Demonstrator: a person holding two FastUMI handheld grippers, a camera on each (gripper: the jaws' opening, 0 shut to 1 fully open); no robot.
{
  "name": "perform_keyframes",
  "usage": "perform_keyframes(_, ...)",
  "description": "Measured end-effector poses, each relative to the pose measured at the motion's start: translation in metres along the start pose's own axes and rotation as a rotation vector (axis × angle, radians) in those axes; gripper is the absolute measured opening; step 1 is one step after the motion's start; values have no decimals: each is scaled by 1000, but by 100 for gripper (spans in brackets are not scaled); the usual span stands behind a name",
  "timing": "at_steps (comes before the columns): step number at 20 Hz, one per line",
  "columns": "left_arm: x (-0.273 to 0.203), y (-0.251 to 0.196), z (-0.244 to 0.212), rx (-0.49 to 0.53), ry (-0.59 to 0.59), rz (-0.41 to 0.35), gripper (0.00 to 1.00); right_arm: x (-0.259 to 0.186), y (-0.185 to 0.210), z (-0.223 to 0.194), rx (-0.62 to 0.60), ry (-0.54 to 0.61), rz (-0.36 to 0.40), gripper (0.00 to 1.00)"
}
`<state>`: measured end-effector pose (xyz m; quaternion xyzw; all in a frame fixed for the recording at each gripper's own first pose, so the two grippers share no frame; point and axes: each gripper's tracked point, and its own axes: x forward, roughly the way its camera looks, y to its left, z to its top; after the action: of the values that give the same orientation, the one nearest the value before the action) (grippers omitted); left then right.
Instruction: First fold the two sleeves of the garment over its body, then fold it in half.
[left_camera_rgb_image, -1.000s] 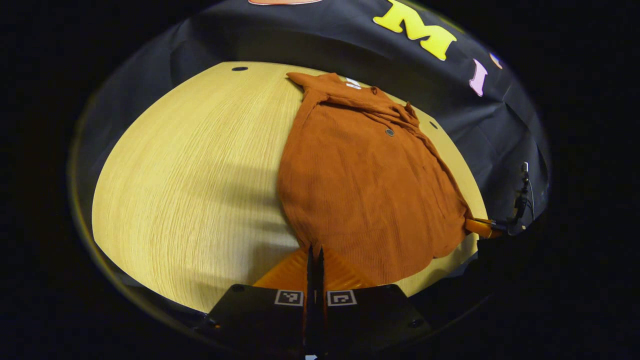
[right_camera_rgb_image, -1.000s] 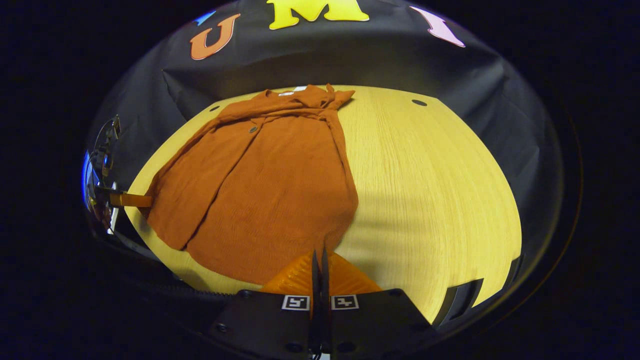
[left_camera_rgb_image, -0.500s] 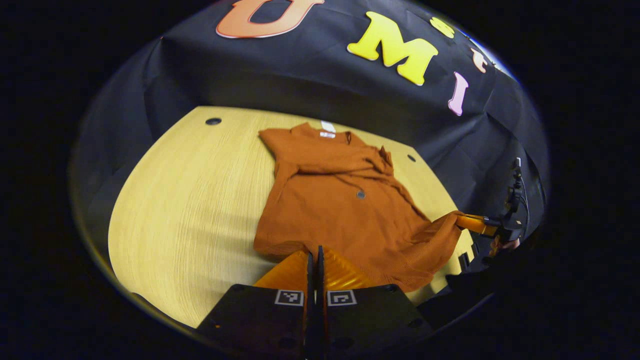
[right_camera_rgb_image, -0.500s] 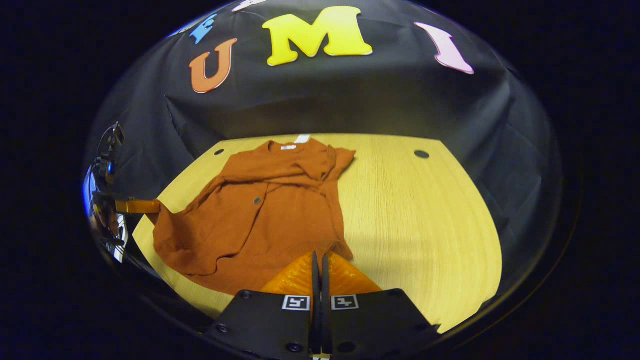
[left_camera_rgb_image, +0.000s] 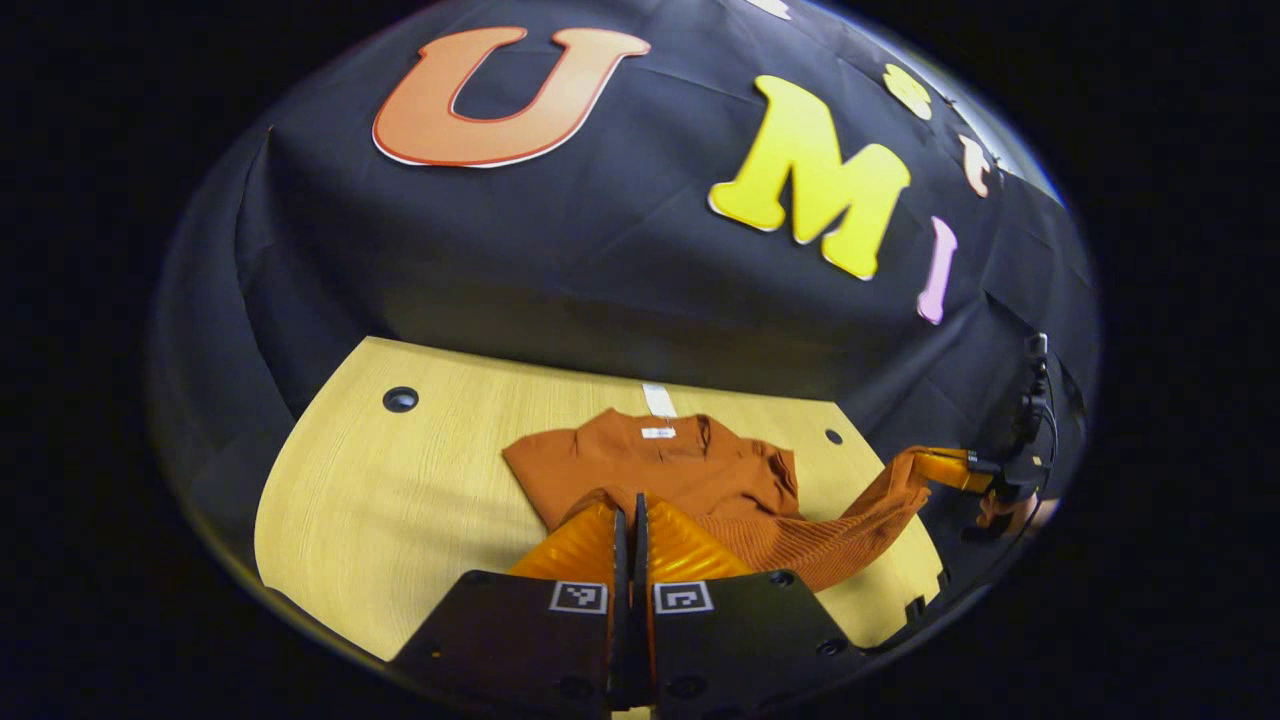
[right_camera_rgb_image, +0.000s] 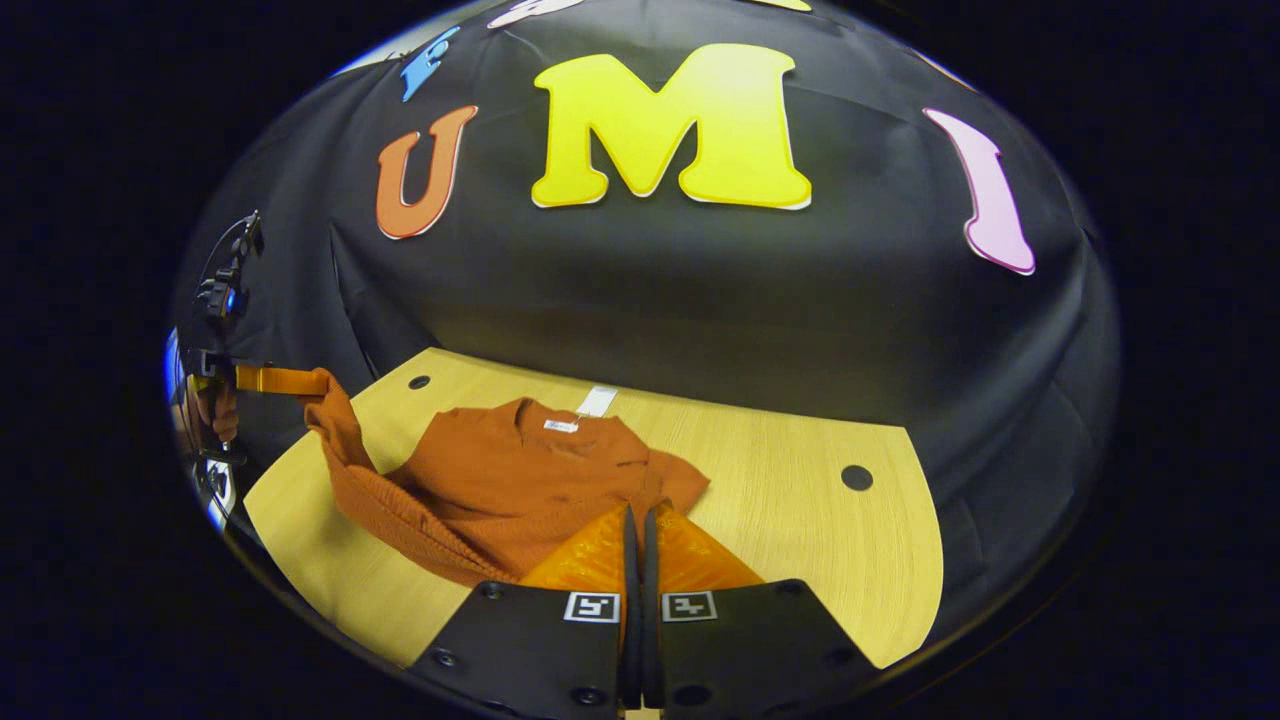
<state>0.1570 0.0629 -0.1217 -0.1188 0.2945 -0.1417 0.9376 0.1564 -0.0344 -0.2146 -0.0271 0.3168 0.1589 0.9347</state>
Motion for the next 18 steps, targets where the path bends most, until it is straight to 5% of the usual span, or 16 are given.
perform_keyframes(8, 132, 30, 76, -58, -67, 24, 3, 152, -30, 46, 2, -21, -63, 0)
perform_keyframes(18, 229, 99, 34, -99, -62, 218, 4, 242, -68, -5, -87, 17, -199, 1)
